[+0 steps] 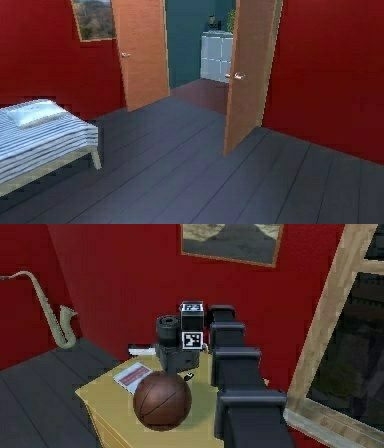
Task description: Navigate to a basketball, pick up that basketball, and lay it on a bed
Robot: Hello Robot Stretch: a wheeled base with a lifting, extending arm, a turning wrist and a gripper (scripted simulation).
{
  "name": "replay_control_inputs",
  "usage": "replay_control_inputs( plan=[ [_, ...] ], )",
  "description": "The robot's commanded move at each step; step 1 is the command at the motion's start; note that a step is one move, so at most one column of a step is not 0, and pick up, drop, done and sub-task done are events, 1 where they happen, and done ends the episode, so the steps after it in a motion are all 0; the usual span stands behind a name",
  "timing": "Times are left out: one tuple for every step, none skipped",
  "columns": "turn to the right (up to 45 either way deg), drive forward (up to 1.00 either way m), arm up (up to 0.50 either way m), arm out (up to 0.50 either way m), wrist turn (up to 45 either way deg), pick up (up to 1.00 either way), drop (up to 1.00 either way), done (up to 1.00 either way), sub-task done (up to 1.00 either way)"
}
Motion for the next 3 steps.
replay_control_inputs(
  plan=[
    [0.0,0.0,-0.3,0.0,0.0,0.0,0.0,0.0,0.0],
    [0.0,0.0,0.0,0.0,0.0,1.0,0.0,0.0,0.0],
    [0.0,0.0,0.1,0.0,0.0,0.0,0.0,0.0,0.0]
  ],
)
